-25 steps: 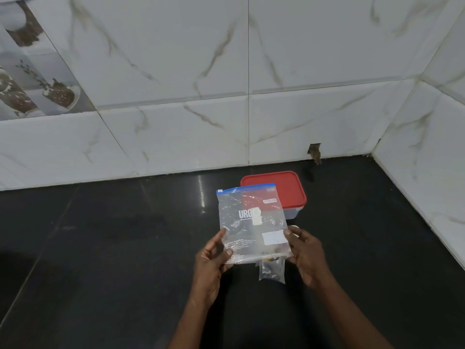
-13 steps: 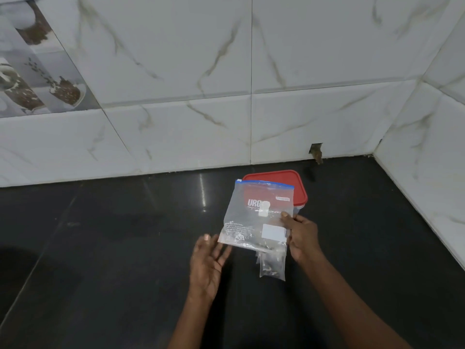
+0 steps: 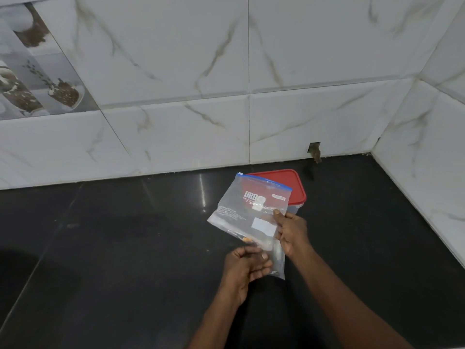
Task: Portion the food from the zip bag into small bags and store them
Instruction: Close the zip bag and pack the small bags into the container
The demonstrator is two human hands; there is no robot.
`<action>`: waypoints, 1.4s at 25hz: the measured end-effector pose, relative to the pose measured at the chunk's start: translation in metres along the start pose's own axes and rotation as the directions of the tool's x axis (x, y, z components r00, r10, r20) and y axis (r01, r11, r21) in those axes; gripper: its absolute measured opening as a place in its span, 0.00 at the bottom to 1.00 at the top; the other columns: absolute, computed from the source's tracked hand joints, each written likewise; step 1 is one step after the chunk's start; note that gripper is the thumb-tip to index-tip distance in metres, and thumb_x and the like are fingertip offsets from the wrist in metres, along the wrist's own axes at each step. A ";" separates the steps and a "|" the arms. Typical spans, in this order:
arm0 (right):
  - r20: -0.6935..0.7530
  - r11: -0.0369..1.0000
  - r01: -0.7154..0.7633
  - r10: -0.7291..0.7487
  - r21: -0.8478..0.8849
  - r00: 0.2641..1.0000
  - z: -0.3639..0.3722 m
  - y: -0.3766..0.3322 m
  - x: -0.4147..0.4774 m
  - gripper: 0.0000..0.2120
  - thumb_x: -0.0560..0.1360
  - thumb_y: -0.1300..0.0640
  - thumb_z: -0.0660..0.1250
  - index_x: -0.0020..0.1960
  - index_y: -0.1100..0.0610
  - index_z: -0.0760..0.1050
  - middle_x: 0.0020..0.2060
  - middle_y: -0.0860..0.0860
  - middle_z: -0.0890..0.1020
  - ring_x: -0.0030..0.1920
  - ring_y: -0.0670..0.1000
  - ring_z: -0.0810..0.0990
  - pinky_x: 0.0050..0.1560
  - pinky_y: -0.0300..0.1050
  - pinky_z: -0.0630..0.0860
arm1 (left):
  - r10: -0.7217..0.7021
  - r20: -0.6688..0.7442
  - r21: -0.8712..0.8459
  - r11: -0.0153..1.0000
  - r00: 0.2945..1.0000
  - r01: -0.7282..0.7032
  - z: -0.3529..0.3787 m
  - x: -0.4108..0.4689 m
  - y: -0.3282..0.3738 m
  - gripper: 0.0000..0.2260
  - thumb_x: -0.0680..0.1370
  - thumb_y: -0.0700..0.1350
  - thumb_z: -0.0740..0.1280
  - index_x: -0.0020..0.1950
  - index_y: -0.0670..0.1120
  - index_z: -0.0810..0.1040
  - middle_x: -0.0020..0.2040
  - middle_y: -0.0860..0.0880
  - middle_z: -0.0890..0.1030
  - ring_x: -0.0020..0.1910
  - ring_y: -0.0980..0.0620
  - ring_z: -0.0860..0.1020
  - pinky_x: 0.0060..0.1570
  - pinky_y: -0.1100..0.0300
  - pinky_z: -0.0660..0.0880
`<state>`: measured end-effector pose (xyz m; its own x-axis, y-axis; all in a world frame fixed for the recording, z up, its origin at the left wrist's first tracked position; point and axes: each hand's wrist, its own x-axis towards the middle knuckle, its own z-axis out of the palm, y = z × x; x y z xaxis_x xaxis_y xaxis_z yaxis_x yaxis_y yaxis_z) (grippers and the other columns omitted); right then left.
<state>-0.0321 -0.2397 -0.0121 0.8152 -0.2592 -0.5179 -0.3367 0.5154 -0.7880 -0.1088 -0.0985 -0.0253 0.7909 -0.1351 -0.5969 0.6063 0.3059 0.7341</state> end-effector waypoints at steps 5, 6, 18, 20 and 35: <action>0.092 0.997 0.002 0.005 -0.075 0.996 -0.011 -0.010 0.005 0.04 0.75 0.65 0.70 0.49 0.65 0.81 0.47 0.62 0.85 0.49 0.65 0.83 0.52 0.58 0.76 | 0.097 -0.149 -0.267 0.954 0.984 -0.135 -0.022 0.008 0.001 0.21 0.78 0.57 0.66 0.65 0.46 0.76 0.58 0.39 0.84 0.58 0.42 0.83 0.58 0.47 0.79; 0.117 0.996 0.001 0.010 -0.093 0.993 -0.012 -0.011 0.006 0.04 0.75 0.65 0.70 0.49 0.65 0.81 0.46 0.61 0.85 0.47 0.64 0.84 0.51 0.58 0.77 | 0.110 -0.226 -0.284 0.943 0.968 -0.173 -0.032 0.015 0.007 0.22 0.78 0.59 0.64 0.65 0.46 0.77 0.58 0.41 0.84 0.58 0.42 0.82 0.58 0.47 0.78; 0.092 0.999 0.001 0.002 -0.032 0.996 -0.016 -0.014 0.018 0.06 0.75 0.68 0.68 0.52 0.68 0.79 0.38 0.57 0.86 0.34 0.53 0.85 0.35 0.48 0.83 | 0.364 -0.134 0.011 0.931 0.922 -0.366 -0.054 0.025 0.027 0.20 0.75 0.30 0.70 0.65 0.43 0.79 0.55 0.41 0.86 0.52 0.45 0.84 0.50 0.51 0.79; 0.082 0.999 -0.005 0.008 -0.033 0.997 -0.019 -0.013 0.020 0.05 0.76 0.67 0.68 0.51 0.67 0.80 0.39 0.58 0.86 0.35 0.55 0.85 0.37 0.50 0.84 | 0.383 -0.052 0.003 0.924 0.922 -0.383 -0.055 0.021 0.030 0.20 0.76 0.29 0.68 0.66 0.45 0.78 0.58 0.43 0.85 0.52 0.49 0.83 0.44 0.56 0.79; 0.133 0.999 0.025 -0.019 -0.043 0.991 -0.024 -0.011 0.019 0.07 0.76 0.66 0.68 0.53 0.67 0.80 0.42 0.58 0.86 0.38 0.55 0.86 0.39 0.50 0.84 | 0.266 0.213 0.130 0.946 0.940 -0.297 -0.073 0.024 0.041 0.39 0.77 0.32 0.69 0.77 0.64 0.58 0.72 0.62 0.73 0.60 0.47 0.82 0.47 0.48 0.83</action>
<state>-0.0242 -0.2702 -0.0210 0.8771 -0.1581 -0.4536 -0.3358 0.4735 -0.8142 -0.0714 -0.0207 -0.0331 0.9225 -0.2465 -0.2969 0.3494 0.2066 0.9139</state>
